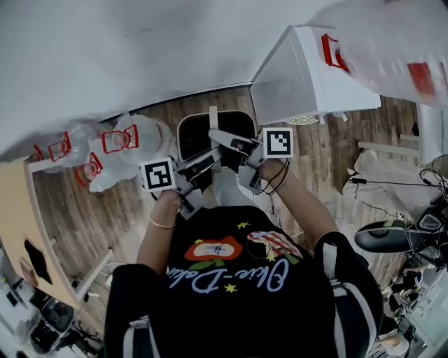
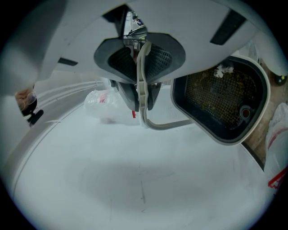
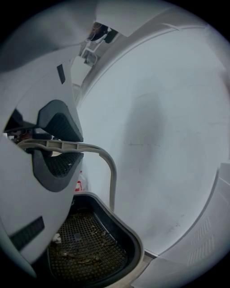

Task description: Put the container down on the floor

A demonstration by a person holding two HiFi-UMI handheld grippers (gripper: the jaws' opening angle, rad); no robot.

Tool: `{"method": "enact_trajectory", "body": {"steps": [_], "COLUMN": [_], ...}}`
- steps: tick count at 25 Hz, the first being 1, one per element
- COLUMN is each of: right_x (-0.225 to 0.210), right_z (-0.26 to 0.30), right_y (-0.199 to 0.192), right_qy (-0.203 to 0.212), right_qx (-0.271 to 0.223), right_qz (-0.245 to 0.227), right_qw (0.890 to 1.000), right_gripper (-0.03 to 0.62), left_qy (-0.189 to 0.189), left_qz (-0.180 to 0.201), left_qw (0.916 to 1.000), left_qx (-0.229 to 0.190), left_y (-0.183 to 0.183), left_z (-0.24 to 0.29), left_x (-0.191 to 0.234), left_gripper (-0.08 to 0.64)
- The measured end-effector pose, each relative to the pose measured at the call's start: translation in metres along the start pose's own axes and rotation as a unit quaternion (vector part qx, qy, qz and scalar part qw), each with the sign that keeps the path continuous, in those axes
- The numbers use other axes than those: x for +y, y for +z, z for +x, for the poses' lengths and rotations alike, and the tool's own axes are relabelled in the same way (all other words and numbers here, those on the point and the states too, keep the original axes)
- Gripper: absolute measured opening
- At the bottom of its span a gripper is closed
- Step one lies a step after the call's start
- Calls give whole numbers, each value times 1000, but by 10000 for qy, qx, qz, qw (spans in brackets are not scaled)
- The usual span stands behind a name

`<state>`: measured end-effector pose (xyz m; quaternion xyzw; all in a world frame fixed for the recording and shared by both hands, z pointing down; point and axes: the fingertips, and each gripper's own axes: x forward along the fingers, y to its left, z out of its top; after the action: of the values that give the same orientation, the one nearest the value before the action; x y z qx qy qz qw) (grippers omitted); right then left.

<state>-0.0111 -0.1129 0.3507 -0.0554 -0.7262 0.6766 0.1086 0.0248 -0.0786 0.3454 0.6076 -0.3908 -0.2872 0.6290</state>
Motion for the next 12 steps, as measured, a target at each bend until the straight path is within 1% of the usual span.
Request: {"method": "enact_trajectory", "body": {"steps": [3,5,8,12], "right_x": [-11,-19,-34,-60], "right_z": [2,0,-1,6], "right_y": [-1,2,10,19], "right_qy": [-57,-163,-326,-356], "right_qx": [42,41,-36,-129], "right_qz": [134,151,156,152], "right_qw": [9999,9997,9993,9992], "right_gripper": [67,67,67,67], "left_qy": [-44,-99,12,136], "left_qz": [-98,-88,-22,-251], "left_qw": [9999,9998,9995,9991], "left_qx": [70,148,308,303], "left_y": [1,3,6,13], "left_z": [3,8,14,19], "left_x": [11,15,30,61], "left_gripper": [61,61,61,60]}}
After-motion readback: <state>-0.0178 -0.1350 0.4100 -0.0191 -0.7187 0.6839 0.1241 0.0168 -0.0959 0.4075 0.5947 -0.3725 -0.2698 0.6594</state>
